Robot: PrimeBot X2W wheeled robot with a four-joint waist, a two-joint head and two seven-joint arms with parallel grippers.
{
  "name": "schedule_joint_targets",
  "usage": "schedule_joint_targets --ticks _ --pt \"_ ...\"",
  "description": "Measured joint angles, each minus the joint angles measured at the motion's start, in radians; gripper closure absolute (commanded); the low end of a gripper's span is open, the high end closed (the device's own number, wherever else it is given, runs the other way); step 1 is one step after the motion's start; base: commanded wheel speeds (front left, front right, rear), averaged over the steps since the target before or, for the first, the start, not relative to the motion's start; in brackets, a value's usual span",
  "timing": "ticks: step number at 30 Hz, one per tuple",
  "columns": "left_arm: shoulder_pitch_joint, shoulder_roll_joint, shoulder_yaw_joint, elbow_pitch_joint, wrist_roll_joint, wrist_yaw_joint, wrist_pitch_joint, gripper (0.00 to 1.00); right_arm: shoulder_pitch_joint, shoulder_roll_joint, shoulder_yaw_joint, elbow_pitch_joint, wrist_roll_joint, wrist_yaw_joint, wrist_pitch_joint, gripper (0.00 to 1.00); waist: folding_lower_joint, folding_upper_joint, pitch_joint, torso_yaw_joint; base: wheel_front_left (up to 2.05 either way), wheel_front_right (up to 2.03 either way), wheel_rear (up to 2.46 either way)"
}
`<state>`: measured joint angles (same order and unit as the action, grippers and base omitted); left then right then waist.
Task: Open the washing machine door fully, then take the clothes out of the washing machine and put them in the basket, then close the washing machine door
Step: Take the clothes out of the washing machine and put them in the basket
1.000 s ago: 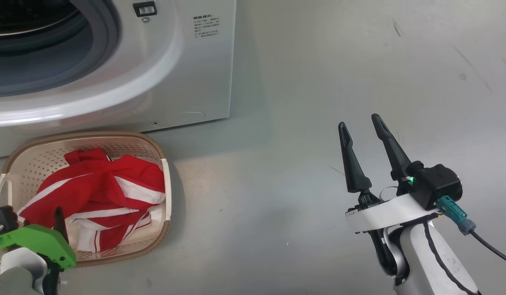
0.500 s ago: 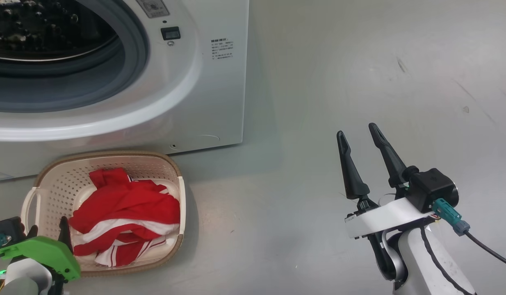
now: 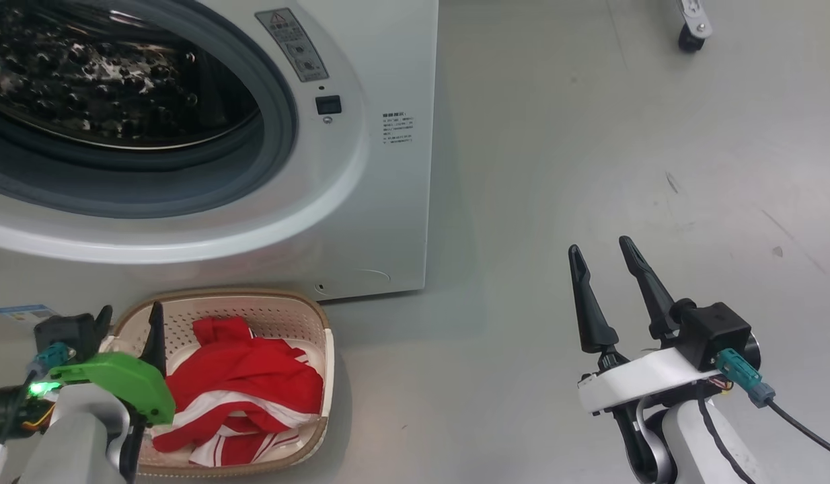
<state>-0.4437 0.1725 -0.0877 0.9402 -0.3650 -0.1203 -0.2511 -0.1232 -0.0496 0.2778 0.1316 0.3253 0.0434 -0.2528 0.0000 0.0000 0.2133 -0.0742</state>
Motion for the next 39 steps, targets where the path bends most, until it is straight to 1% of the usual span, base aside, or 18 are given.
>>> schedule_joint_targets --ticks 5,11,15,21,31,34,36,39 --pt "0.002 -0.013 -0.014 -0.072 0.016 -0.001 -0.001 0.0 0.021 0.0 -0.016 0.001 0.006 0.001 0.0 0.0 0.0 0.0 -0.053 0.024 0.0 0.0 0.0" --pt "0.025 -0.033 -0.01 -0.215 0.016 -0.001 -0.001 0.0 0.053 0.0 -0.033 -0.001 0.009 0.001 0.0 0.0 0.0 0.0 -0.112 0.056 0.0 0.0 0.0" --pt "0.073 -0.044 0.007 -0.276 0.012 -0.001 -0.001 0.0 0.072 0.001 -0.037 -0.002 0.009 0.001 0.0 0.0 0.0 0.0 -0.147 0.075 0.0 0.0 0.0" --pt "0.17 -0.061 0.001 -0.379 0.012 -0.001 -0.001 0.0 0.105 0.002 -0.044 -0.01 0.01 0.001 0.0 0.0 0.0 0.0 -0.201 0.097 0.0 0.0 0.0" --pt "0.271 -0.062 -0.009 -0.513 0.017 -0.001 -0.001 0.0 0.133 0.003 -0.047 -0.025 0.01 0.0 0.0 0.0 0.0 0.0 -0.227 0.1 0.0 0.0 0.0" --pt "0.299 -0.062 -0.009 -0.542 0.017 -0.001 -0.001 0.0 0.135 0.004 -0.056 -0.028 0.01 -0.005 0.0 0.0 0.0 0.0 -0.229 0.097 0.0 0.0 0.0" --pt "0.316 -0.063 -0.008 -0.562 0.018 -0.001 -0.001 0.0 0.138 0.004 -0.064 -0.028 0.01 -0.015 0.0 0.0 0.0 0.0 -0.231 0.095 0.0 0.0 0.0" --pt "0.338 -0.062 -0.012 -0.585 0.027 -0.001 -0.001 0.0 0.146 0.004 -0.066 -0.028 0.01 -0.016 0.0 0.0 0.0 0.0 -0.232 0.091 0.0 0.0 0.0"
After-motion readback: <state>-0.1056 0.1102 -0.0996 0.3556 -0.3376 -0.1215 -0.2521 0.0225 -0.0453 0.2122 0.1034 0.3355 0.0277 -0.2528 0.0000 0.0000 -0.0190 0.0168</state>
